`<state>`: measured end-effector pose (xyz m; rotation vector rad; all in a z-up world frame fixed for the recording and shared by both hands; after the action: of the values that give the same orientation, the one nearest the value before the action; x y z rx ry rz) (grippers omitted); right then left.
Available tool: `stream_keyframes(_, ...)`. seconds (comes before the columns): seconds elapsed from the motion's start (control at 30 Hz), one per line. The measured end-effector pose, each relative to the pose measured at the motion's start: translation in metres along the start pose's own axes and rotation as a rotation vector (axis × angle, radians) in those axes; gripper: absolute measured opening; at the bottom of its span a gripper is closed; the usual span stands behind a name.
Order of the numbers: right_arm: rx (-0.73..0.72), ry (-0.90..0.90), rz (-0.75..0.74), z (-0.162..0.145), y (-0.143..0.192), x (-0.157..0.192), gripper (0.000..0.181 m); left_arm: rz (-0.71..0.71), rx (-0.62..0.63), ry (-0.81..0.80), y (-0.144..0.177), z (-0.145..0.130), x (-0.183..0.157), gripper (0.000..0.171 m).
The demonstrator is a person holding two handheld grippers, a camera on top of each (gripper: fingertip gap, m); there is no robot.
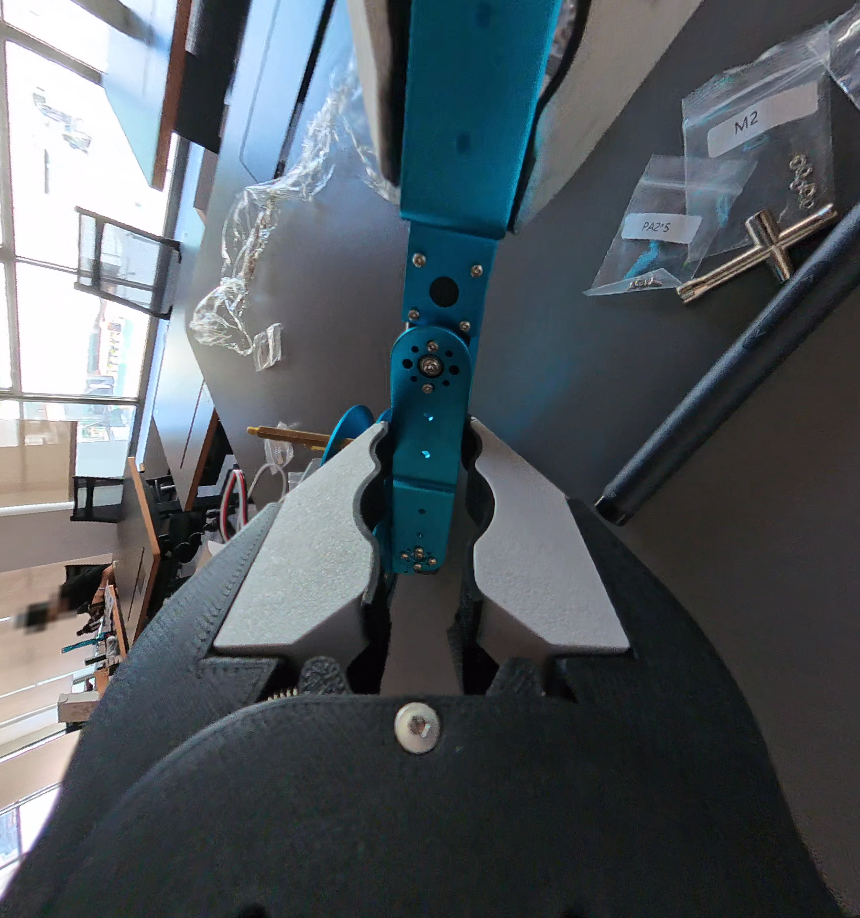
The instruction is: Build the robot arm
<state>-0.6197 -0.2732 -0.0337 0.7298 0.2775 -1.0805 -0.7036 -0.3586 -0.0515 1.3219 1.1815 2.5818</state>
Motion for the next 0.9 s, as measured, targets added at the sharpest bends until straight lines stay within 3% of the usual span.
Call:
stream_keyframes(0.27, -0.071, -0.363, 0.171, -0.020, -0.027, -0.021, 0.026, -0.297, 0.120, -0.126, -0.016, -0.006, 0.036, 0.027)
stream_keyframes(0.5, -0.081, -0.594, 0.231, -0.041, -0.033, -0.035, 0.026, -0.521, 0.270, -0.167, -0.037, 0.005, 0.057, 0.027)
stream_keyframes(0.73, 0.018, -0.735, 0.211, -0.070, -0.031, -0.018, 0.018, -0.601, 0.379, -0.281, -0.055, 0.020, 0.051, 0.026)
stream_keyframes(0.9, 0.123, -0.764, 0.210, -0.080, -0.029, 0.000, 0.020, -0.585, 0.362, -0.372, -0.056, 0.023, 0.039, 0.026)
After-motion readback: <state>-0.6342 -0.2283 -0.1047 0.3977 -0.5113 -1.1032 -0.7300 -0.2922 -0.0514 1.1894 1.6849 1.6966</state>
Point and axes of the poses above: each gripper's, where its closed fingertips meet, y back along the fingers, z out of its top, x = y × z across the jaws, the point moved 6 cm from there along y, back along the fingers, and after that the axes turned 1 degree about z, right-handed, at the moved point
